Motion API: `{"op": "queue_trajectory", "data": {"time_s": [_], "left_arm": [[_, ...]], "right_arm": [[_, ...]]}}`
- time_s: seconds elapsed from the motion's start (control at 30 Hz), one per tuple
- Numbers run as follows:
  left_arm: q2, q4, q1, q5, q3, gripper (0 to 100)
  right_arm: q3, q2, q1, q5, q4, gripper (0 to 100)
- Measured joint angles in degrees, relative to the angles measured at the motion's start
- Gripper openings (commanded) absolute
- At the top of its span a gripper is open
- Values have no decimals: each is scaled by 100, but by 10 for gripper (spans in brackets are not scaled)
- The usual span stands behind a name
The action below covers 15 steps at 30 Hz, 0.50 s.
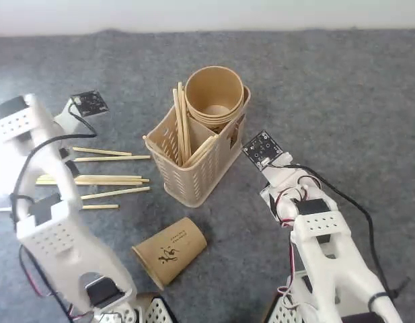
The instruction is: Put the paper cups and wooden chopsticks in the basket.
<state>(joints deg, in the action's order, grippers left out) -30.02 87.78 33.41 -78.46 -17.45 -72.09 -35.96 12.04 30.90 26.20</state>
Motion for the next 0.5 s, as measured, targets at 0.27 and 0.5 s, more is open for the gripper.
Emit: {"op": "queue_trajectory", "data": {"time_s": [0.27, 0.5], "left_arm": [[-316, 141, 0, -1213, -44, 177], [-791, 114, 0, -1741, -53, 177]], "right_arm": [[0, 0, 0, 0, 0, 91], [0, 0, 0, 0, 0, 91]]}}
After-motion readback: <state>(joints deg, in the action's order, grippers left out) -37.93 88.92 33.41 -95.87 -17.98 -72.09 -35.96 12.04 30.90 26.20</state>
